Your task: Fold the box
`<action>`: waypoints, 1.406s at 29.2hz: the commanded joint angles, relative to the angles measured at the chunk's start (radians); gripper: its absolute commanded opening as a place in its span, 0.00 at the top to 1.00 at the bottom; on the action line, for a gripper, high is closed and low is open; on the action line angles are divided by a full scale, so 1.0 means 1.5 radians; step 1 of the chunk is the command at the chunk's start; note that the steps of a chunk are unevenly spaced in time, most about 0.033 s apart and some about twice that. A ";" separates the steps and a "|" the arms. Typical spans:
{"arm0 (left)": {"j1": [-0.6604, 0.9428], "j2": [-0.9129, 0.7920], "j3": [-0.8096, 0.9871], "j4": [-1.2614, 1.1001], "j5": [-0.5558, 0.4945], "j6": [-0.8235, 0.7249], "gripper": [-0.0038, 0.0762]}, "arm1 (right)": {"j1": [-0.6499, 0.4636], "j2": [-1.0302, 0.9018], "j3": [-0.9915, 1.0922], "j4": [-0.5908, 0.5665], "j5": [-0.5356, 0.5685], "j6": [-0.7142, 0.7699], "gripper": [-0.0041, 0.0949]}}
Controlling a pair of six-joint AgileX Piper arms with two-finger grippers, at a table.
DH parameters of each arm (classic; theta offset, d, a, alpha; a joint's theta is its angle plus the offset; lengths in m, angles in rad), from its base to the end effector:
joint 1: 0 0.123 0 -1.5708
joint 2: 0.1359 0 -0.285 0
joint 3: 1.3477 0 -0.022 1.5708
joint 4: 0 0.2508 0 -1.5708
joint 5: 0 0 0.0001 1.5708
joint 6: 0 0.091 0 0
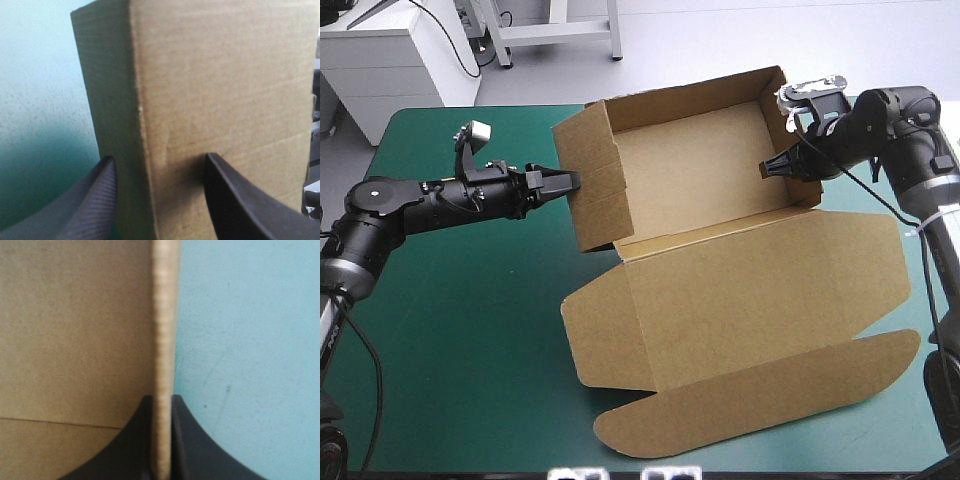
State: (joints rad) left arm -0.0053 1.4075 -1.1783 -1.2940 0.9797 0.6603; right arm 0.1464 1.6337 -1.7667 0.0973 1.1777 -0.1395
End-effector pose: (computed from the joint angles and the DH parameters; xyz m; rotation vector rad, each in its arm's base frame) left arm 0.2904 -0.0743 0.3666 0.1294 2.0879 -1.2326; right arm 0.3435 0.0589 0.4046 -0.3488 2.5018 0.1313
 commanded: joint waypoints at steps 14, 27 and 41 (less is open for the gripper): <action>-0.005 -0.021 -0.023 -0.098 0.019 0.010 0.43 | -0.001 -0.029 -0.018 0.013 -0.022 0.007 0.97; -0.100 -0.022 -0.083 0.132 -0.065 -0.146 0.43 | -0.001 -0.029 -0.021 0.017 -0.057 0.018 0.97; -0.261 -0.020 -0.230 0.588 -0.103 -0.559 0.43 | 0.009 -0.032 -0.026 0.028 -0.062 0.017 0.97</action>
State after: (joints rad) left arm -0.3741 1.4075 -1.4882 -0.4565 0.8455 -0.0926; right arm 0.1506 1.6345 -1.7692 0.1137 1.1370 -0.1184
